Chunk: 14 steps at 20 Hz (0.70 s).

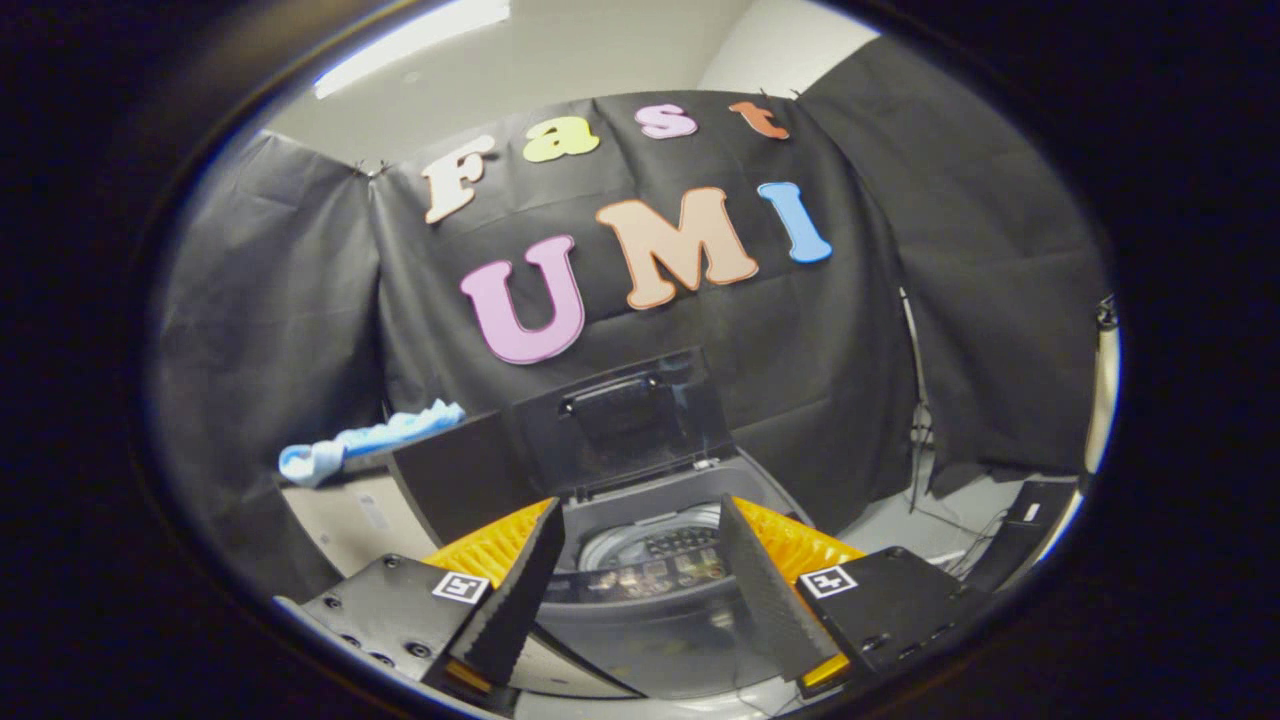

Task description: Put the clothes into the washing machine and then close the washing machine lid.

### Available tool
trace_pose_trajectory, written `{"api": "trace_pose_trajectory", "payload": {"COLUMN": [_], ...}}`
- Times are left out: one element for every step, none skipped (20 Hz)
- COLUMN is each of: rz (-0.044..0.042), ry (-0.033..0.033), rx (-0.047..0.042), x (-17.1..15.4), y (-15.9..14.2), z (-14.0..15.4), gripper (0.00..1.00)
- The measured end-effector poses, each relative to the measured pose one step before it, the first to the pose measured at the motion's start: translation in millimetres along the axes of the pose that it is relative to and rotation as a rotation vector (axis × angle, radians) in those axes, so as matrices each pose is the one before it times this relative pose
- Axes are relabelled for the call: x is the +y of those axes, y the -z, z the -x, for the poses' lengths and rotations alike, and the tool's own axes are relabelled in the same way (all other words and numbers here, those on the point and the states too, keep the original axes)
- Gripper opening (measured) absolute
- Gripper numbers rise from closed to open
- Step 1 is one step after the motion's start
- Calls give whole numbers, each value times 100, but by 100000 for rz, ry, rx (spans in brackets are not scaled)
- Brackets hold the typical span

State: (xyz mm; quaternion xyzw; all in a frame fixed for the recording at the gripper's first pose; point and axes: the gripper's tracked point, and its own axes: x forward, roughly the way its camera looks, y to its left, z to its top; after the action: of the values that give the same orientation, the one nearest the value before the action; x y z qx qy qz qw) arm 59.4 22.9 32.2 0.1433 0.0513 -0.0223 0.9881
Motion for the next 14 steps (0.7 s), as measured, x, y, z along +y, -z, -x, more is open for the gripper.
{"api": "trace_pose_trajectory", "payload": {"rz": [2155, 2952, 1793, 1270, 1282, 2934, 4309, 4124, 3289, 2202, 23, 654, 3021, 3910], "ry": [1171, 2668, 3141, -1344, -2778, -1793, 1317, 2086, 173, -3126, -4386, -4763, -3318, -1196], "rx": [104, -1315, -508, -635, -469, -702, 1013, 1385, 3322, 4408, 3041, 1026, 914, 1635], "x": [285, 466, 567, 1814, 2471, 2277, 1587, 1213, 1821, 2463, 2632, 2813, 2335, 1459], "y": [-869, -1438, -1342, -1376, -1143, -1360, -1121, -896, -677, -330, -827, -956, -1063, -862], "z": [-523, -656, -589, -224, -324, -742, -668, -722, -644, -339, -477, -861, -898, -833], "gripper": [97, 97, 97, 97, 97, 97, 97, 97, 97, 97, 97, 97, 98, 98]}}
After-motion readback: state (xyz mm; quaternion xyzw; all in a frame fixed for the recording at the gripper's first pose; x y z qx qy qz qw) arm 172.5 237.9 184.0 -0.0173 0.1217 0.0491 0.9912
